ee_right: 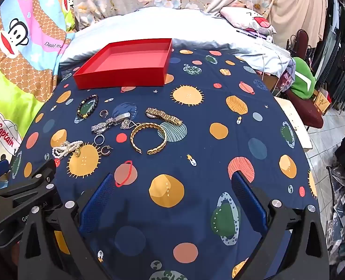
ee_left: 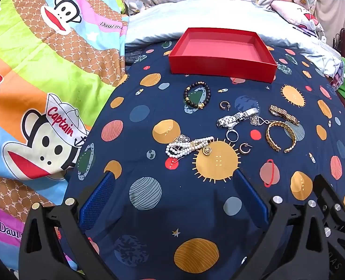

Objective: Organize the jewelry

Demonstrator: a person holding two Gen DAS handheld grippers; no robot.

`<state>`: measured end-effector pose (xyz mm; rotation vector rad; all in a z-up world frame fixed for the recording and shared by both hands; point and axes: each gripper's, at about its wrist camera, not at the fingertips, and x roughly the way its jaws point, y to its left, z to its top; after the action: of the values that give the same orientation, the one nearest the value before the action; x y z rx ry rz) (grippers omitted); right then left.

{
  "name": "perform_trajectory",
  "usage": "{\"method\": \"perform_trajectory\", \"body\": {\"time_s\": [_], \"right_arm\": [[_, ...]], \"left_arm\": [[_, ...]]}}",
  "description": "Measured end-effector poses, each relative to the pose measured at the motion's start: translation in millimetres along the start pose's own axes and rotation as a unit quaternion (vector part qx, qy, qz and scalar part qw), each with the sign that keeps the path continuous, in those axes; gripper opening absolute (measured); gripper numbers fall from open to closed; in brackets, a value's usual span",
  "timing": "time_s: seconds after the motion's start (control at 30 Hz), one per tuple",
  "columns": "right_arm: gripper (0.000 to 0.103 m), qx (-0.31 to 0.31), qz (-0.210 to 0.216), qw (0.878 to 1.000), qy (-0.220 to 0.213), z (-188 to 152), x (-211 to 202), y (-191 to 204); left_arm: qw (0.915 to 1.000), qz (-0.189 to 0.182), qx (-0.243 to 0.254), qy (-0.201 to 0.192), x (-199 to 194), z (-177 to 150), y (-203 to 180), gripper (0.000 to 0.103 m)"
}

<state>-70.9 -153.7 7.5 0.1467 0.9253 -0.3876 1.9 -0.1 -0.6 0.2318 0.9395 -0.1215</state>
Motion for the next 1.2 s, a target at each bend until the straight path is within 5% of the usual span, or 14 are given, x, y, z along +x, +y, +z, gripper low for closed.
{"method": "perform_trajectory", "body": {"time_s": [0.7, 0.93, 1.13, 1.2], "right_arm": [[0.098, 0.002, 0.007, 1.0, 0.004, -3, 6, 0], [0.098, -0.004, 0.026, 1.0, 0.013, -1, 20, 1], [0.098, 0.008, 0.038, 0.999, 0.037, 7, 47, -3], [0.098, 0.007, 0.039, 0.998, 0.041, 11, 56, -2]], "left_arm": [[0.9997, -0.014, -0.007, 0.016, 6, -1, 2, 0.098], [0.994, -0.065, -0.06, 0.065, 31, -4, 22, 0.098], [0.9934, -0.032, -0.085, 0.071, 48, -6, 46, 0.098], [0.9924, -0.05, -0.106, 0.037, 53, -3, 52, 0.098]]}}
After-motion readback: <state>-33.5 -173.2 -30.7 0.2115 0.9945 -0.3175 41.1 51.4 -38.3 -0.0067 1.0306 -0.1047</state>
